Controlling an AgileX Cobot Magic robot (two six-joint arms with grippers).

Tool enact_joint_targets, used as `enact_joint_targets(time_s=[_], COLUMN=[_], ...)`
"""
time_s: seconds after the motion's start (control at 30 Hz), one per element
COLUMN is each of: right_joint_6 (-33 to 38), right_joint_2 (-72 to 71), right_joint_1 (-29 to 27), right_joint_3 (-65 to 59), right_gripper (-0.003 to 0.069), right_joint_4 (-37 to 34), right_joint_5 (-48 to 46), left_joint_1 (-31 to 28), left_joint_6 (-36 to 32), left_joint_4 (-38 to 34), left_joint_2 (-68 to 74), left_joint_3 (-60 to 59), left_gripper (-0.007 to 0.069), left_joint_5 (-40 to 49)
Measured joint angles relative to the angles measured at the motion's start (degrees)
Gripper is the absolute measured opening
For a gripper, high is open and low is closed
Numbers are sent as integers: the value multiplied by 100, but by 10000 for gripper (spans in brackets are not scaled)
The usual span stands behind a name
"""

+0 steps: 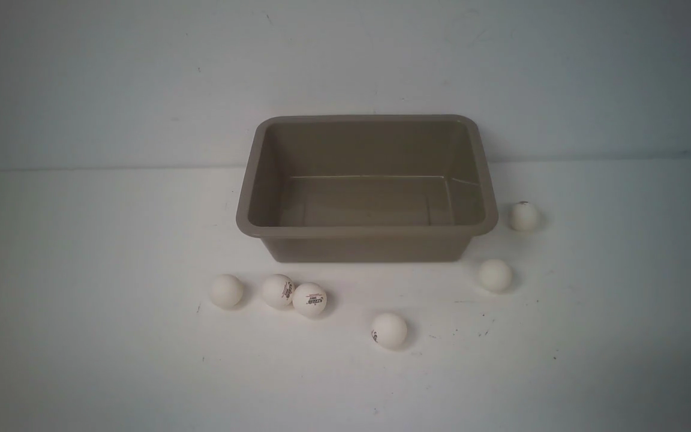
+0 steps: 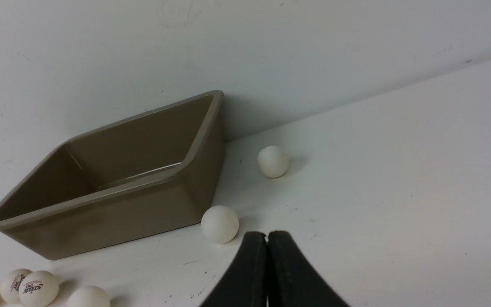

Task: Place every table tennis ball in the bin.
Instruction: Use the left arm to clamp the table tennis ball closest to it

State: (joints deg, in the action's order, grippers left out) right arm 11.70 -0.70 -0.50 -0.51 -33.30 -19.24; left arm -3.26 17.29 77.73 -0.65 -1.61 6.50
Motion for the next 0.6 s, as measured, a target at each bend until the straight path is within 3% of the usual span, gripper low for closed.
enact_joint_targets(time_s=[0.03,0.1,0.33,0.47,0.6], right_joint_6=[0,0,0,0,0], right_joint_2=[0,0,0,0,0], right_joint_1=[0,0,0,0,0], right_joint_3=[0,0,0,0,0], right_gripper=[-10,-10,-10,-10,-10], right_joint_4=[-108,-192,-1105,-1800,-2783], right_joint_5=[0,0,25,57,164], left_joint_1=[0,0,0,0,0], left_joint_6=[552,943,4084,4997,5263], left_joint_4=[-6,-6,10,302,633], left_joint_2=[0,0,0,0,0], left_joint_3=[0,0,407,586,634], left_gripper=[237,237,237,237,237], left_joint_5=[-277,-443,-992,-1019,-1136])
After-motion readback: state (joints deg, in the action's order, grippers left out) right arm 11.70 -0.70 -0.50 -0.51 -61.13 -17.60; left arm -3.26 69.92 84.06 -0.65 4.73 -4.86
